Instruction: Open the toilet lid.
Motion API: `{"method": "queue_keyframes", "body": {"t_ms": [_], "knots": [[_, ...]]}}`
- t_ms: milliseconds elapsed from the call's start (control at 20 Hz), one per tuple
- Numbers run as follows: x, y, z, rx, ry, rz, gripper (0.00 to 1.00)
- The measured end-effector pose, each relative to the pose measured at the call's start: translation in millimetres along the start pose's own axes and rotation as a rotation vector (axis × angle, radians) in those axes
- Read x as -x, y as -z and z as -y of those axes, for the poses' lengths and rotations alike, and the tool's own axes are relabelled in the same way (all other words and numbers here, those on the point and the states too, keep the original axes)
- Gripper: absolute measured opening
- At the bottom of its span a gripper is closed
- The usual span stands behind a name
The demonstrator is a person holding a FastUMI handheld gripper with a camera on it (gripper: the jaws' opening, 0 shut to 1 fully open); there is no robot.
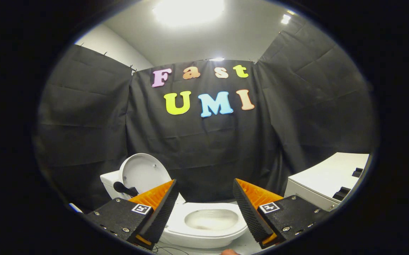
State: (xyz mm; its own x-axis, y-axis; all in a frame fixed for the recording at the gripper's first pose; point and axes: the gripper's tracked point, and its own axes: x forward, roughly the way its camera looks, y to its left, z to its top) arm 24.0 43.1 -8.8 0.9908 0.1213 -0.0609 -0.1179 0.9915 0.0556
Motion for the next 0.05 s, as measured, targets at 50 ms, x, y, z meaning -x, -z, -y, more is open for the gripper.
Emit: {"method": "queue_keyframes", "body": {"t_ms": [50], "knots": [[3.6, 3.1, 4.3, 0.006, 0.003, -0.005, 0.95]]}}
